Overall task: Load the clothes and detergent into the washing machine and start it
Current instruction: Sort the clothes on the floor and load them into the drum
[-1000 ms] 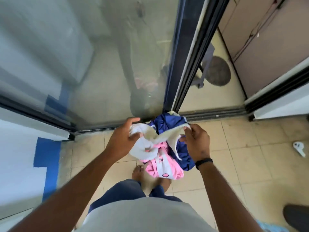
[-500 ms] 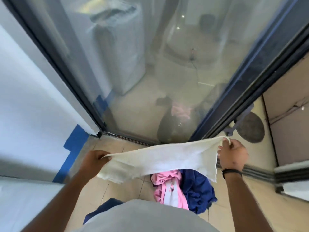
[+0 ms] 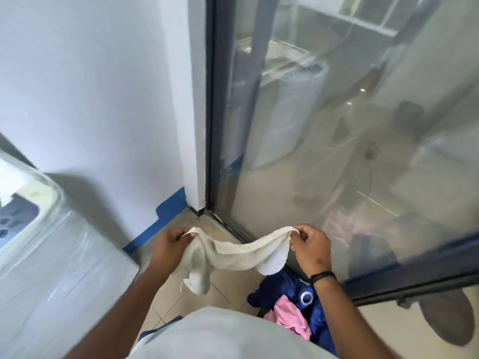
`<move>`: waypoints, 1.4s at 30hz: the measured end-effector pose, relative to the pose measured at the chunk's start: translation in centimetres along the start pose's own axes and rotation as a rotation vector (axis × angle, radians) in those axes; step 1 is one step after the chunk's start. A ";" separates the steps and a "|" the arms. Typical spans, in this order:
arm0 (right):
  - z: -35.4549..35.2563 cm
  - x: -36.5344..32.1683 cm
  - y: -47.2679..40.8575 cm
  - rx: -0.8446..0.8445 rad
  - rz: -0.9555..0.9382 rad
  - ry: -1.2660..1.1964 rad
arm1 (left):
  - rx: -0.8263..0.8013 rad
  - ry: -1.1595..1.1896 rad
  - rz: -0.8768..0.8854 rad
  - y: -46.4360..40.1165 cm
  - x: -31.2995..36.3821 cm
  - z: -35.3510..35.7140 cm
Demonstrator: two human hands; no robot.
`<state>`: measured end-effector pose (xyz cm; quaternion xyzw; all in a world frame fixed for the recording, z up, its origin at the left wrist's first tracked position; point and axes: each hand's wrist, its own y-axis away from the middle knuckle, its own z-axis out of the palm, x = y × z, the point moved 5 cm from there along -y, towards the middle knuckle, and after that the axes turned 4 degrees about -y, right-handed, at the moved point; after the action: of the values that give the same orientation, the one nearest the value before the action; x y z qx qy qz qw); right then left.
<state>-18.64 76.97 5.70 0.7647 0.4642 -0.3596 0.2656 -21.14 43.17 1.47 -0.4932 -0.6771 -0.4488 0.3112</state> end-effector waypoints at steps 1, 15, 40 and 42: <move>1.1 -1.6 -0.2 -0.023 -0.034 -0.003 | 0.018 0.034 -0.008 -0.3 0.1 -0.8; 18.6 -22.8 3.9 -0.594 -0.663 -0.024 | 0.220 0.265 0.340 0.3 6.6 -11.7; 29.2 -54.5 9.3 -1.043 -1.016 -0.715 | 0.843 0.060 0.164 0.4 4.5 -34.5; 30.0 -55.6 10.1 -1.050 -1.005 -0.765 | 0.945 0.092 0.163 0.9 3.9 -36.7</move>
<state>-35.91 21.62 32.68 0.0664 0.7364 -0.4074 0.5360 -22.32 11.23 19.87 -0.3289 -0.7517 -0.0876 0.5649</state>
